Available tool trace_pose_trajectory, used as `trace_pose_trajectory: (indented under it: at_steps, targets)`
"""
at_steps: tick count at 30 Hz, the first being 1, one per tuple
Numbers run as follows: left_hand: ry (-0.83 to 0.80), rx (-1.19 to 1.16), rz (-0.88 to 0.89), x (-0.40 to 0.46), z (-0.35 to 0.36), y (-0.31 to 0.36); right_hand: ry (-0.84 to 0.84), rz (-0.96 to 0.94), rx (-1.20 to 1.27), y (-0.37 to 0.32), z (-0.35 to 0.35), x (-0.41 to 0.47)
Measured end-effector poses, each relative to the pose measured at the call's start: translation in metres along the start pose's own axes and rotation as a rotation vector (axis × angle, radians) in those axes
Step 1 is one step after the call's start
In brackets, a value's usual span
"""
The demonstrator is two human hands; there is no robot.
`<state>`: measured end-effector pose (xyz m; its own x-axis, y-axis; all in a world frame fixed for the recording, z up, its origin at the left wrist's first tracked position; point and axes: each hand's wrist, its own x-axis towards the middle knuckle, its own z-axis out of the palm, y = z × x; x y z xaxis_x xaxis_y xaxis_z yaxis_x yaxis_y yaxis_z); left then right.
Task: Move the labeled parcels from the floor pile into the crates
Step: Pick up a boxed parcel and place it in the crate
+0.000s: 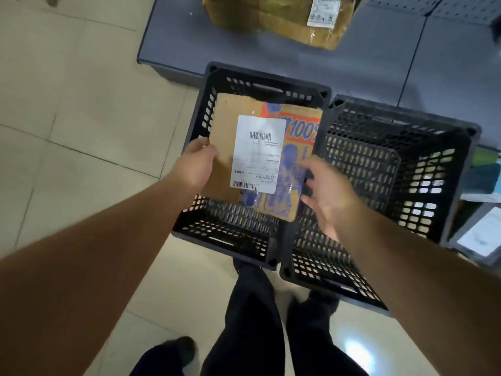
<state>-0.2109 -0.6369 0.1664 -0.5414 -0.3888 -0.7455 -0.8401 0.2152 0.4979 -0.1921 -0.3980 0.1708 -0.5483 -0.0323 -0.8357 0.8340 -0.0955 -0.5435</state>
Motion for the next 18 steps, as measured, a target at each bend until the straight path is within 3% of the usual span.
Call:
trace_pose_trajectory:
  at_steps: [6,13,18]
  targets:
    - [0.008,0.033,0.011,0.073,0.013,-0.024,0.037,-0.003,-0.051,0.020,0.029,0.064]
    - [-0.090,0.111,0.070,0.143,0.037,-0.047,0.134,0.080,-0.126,0.051,0.054,0.145]
    - [-0.130,0.179,0.101,0.189,0.050,-0.053,0.164,0.136,-0.066,0.058,0.062,0.195]
